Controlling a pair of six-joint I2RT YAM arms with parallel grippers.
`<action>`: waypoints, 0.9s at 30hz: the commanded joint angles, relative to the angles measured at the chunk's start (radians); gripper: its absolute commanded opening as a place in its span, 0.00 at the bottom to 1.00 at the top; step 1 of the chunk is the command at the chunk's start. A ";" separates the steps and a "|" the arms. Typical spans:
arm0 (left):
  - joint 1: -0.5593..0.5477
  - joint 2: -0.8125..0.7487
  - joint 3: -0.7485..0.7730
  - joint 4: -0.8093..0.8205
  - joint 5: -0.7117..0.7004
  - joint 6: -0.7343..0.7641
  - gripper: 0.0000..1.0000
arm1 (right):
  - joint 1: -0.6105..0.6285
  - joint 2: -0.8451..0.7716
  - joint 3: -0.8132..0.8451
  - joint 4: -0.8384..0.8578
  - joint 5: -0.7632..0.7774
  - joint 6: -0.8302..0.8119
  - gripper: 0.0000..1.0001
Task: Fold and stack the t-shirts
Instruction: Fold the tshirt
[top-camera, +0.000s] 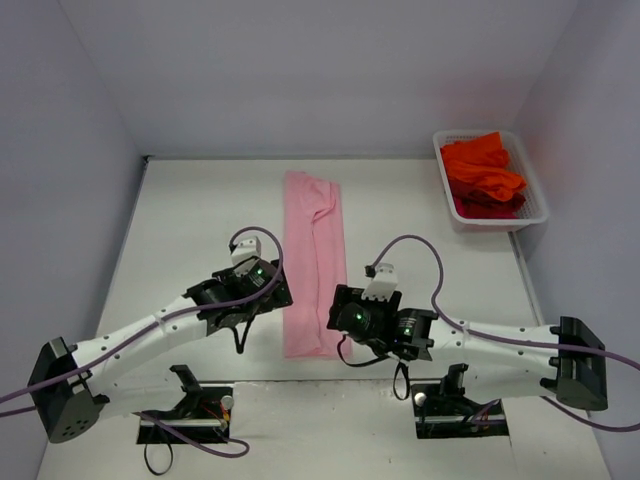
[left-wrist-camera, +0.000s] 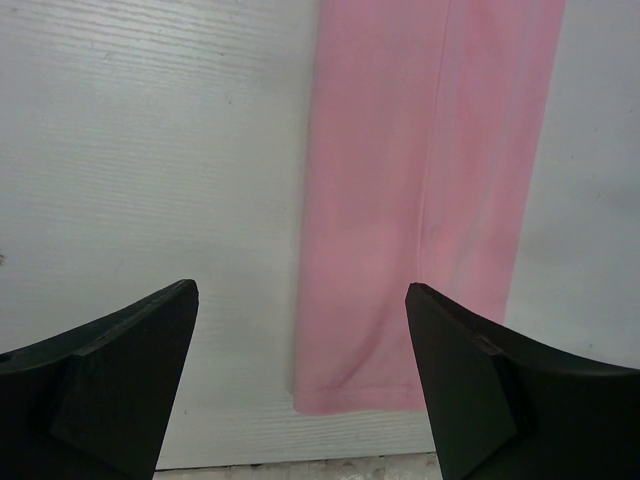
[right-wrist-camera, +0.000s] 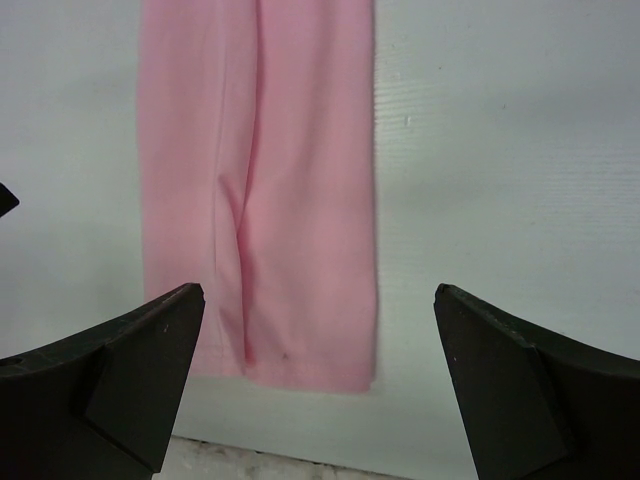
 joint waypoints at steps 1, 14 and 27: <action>-0.024 -0.049 -0.003 -0.037 -0.045 -0.061 0.82 | 0.036 -0.040 -0.023 -0.038 0.020 0.075 0.97; -0.065 -0.161 -0.075 -0.115 -0.036 -0.142 0.81 | 0.116 0.018 -0.048 -0.061 0.028 0.180 0.96; -0.269 -0.040 -0.084 -0.078 -0.094 -0.306 0.82 | 0.157 0.051 -0.098 -0.062 0.029 0.284 0.96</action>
